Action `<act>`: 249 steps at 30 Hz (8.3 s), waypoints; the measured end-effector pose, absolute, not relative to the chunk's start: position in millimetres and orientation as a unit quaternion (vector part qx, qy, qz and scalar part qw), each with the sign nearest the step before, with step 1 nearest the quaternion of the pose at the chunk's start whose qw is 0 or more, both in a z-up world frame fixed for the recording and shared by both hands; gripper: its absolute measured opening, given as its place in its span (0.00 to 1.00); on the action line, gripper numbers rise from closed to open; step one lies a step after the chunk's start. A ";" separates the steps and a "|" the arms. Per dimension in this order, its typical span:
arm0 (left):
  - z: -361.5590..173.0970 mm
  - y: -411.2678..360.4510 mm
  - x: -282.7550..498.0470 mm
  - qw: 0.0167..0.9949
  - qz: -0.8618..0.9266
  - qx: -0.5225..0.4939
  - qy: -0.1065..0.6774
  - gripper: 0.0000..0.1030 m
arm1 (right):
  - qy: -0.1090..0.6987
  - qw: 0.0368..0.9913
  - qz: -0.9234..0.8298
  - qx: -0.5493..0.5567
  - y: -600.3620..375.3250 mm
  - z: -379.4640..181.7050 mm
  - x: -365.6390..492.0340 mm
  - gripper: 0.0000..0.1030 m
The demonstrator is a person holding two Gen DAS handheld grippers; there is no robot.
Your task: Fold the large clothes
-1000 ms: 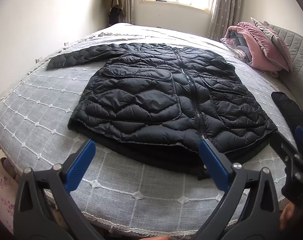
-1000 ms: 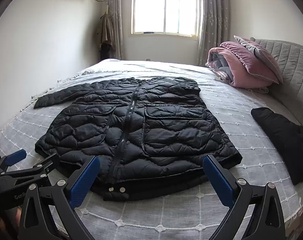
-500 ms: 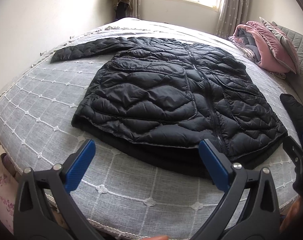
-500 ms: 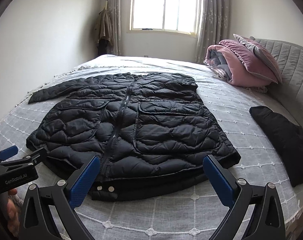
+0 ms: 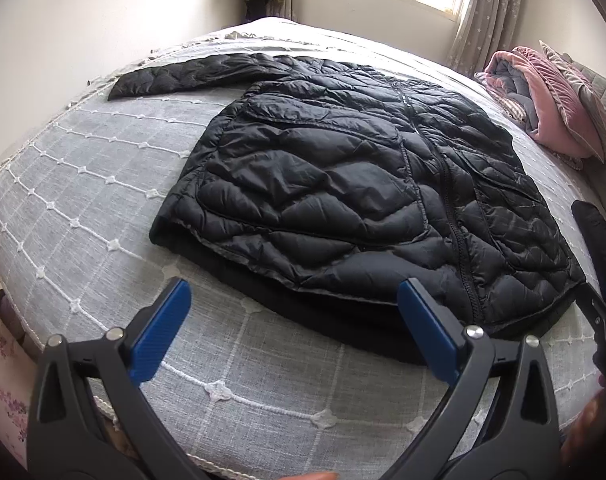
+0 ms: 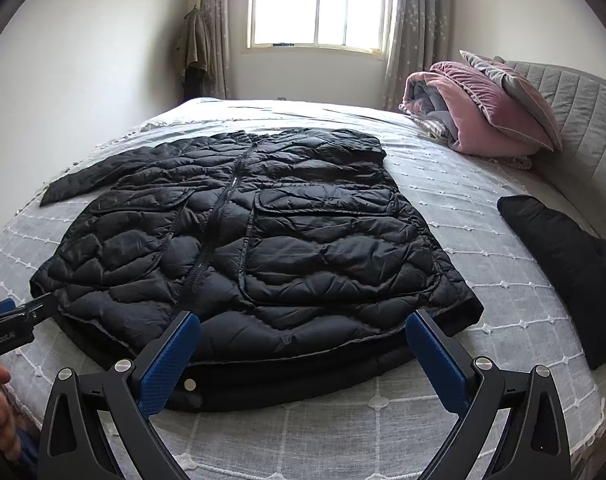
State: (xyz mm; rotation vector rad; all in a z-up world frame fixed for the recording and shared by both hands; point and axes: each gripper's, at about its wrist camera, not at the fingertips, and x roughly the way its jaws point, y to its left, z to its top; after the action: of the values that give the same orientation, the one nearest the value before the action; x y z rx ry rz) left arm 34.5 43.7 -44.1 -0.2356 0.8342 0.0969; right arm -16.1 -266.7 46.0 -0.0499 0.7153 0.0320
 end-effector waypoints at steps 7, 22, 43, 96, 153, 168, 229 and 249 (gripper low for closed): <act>-52.0 48.0 41.8 0.895 0.043 -0.126 0.426 1.00 | 0.359 0.933 0.013 -0.023 -269.4 42.8 -13.2 1.00; -61.2 91.8 67.6 0.874 0.080 -0.187 0.442 1.00 | 0.418 0.903 -0.077 0.054 -348.8 26.6 33.0 1.00; -91.0 112.8 107.7 0.855 0.127 -0.145 0.481 0.31 | 0.474 0.819 -0.081 0.311 -452.9 -35.7 66.1 0.62; 50.4 -10.3 148.9 0.920 0.030 -0.058 0.386 0.80 | 0.367 0.882 -0.006 0.295 -443.7 2.1 56.0 0.42; -62.3 43.0 287.1 0.874 0.065 -0.151 0.457 0.87 | 0.440 0.877 -0.032 0.192 -493.9 29.8 242.6 0.14; -59.5 44.2 286.7 0.873 0.063 -0.163 0.455 0.87 | 0.400 0.802 -0.187 0.402 -664.8 -21.2 246.8 0.64; -69.3 34.7 288.2 0.864 0.002 -0.155 0.479 0.87 | 0.369 0.797 -0.238 0.415 -671.3 -41.4 213.9 0.55; -62.7 52.3 284.2 0.852 -0.028 -0.191 0.486 0.87 | 0.273 0.893 -0.240 0.264 -625.2 80.7 254.0 0.05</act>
State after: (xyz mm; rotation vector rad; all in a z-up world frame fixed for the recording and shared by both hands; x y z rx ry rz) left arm 284.2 52.3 -62.7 -0.4028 1.0221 -0.0598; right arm 254.0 -625.2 80.7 0.5478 0.5662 -0.4988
